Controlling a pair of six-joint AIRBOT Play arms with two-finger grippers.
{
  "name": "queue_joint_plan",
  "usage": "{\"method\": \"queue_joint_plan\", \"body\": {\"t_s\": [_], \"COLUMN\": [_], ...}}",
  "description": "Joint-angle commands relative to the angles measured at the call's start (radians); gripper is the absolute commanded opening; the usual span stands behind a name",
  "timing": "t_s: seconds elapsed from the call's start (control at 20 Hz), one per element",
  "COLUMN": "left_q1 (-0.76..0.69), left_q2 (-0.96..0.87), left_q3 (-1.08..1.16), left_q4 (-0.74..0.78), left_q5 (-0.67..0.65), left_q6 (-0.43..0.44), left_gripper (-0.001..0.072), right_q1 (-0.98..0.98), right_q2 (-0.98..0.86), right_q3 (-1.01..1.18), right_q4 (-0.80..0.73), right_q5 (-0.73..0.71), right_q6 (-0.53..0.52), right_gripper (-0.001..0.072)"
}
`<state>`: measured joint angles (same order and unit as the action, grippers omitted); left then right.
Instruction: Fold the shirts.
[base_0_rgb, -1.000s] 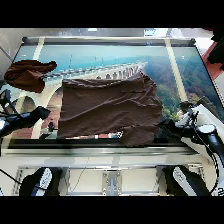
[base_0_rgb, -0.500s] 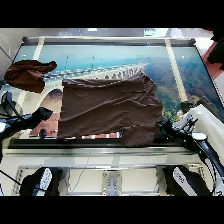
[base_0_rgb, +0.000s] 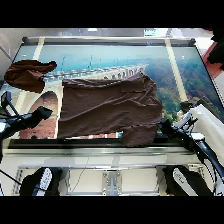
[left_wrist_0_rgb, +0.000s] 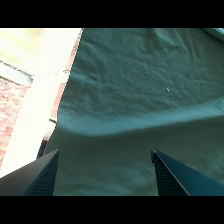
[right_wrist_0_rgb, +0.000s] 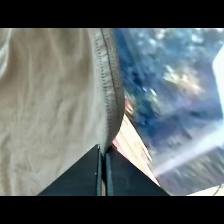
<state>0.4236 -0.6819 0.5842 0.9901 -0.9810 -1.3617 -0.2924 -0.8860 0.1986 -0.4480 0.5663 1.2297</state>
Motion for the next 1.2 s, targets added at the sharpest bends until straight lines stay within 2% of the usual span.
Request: {"method": "queue_joint_plan", "body": {"t_s": [0.0, 0.1, 0.15, 0.2, 0.4, 0.7, 0.8, 0.95, 1.05, 1.15], "left_q1": [0.0, 0.0, 0.0, 0.0, 0.0, 0.0, 0.0, 0.0, 0.0, 0.0], "left_q2": [0.001, 0.001, 0.001, 0.001, 0.001, 0.0, 0.0, 0.0, 0.0, 0.0], "left_q3": [-0.006, -0.059, -0.1, -0.148, -0.3, -0.358, -0.36, -0.362, -0.375, -0.4], "left_q4": [0.065, 0.179, 0.213, 0.204, 0.045, -0.007, -0.005, -0.006, -0.012, -0.031], "left_q5": [-0.021, -0.015, -0.018, -0.026, -0.034, 0.068, 0.074, 0.116, 0.127, 0.126], "left_q6": [-0.043, -0.236, -0.335, -0.399, -0.428, -0.458, -0.469, -0.472, -0.474, -0.474], "left_gripper": [0.0622, 0.0622, 0.0621, 0.0621, 0.0621, 0.062, 0.0577, 0.0562, 0.0504, 0.05], "right_q1": [0.003, 0.003, 0.003, 0.003, 0.003, 0.003, 0.003, 0.003, 0.003, 0.003], "right_q2": [0.001, 0.001, 0.001, 0.001, 0.001, 0.001, 0.001, 0.001, 0.001, 0.001], "right_q3": [0.005, 0.023, 0.031, 0.04, 0.046, 0.046, 0.046, 0.046, 0.046, 0.046], "right_q4": [0.034, 0.033, 0.035, 0.035, 0.037, 0.037, 0.038, 0.052, 0.061, 0.064], "right_q5": [-0.003, 0.01, 0.02, 0.032, 0.062, 0.098, 0.101, 0.101, 0.101, 0.101], "right_q6": [-0.003, -0.031, -0.035, -0.05, -0.076, -0.08, -0.08, -0.08, -0.08, -0.08], "right_gripper": [0.0029, 0.0029, 0.0029, 0.0029, 0.003, 0.003, 0.003, 0.003, 0.003, 0.0029]}}
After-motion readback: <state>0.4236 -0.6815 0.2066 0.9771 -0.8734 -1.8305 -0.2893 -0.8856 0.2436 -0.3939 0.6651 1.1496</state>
